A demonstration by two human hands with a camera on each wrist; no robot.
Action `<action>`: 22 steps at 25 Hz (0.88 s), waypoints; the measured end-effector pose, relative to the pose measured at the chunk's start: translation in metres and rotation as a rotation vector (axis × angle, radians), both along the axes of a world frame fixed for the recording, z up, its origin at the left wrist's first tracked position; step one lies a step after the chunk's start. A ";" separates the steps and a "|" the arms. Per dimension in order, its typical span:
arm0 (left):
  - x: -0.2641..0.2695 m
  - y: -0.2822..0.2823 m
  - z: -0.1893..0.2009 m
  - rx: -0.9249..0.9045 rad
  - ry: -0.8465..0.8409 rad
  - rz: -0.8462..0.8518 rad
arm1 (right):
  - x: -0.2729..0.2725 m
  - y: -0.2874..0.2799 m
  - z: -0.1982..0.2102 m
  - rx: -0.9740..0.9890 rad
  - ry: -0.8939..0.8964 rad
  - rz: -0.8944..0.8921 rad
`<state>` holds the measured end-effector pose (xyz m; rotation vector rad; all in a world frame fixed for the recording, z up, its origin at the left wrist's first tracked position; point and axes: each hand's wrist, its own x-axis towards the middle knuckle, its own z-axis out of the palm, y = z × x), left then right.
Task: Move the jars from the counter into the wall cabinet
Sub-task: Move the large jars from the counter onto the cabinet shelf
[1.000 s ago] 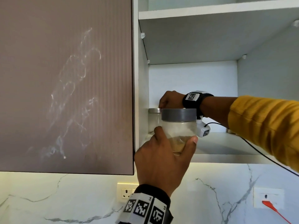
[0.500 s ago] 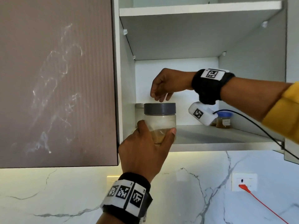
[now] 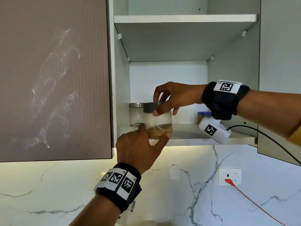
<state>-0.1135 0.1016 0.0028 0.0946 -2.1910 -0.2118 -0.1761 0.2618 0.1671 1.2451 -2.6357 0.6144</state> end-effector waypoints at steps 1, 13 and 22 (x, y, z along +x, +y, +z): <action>0.000 -0.001 -0.001 -0.033 -0.015 0.013 | -0.006 0.002 0.001 0.013 0.008 -0.028; -0.005 -0.008 -0.003 -0.194 -0.120 0.077 | -0.107 -0.016 0.008 0.210 0.148 -0.314; -0.007 -0.009 -0.004 -0.208 -0.086 0.081 | -0.149 -0.065 0.017 0.381 0.291 -0.363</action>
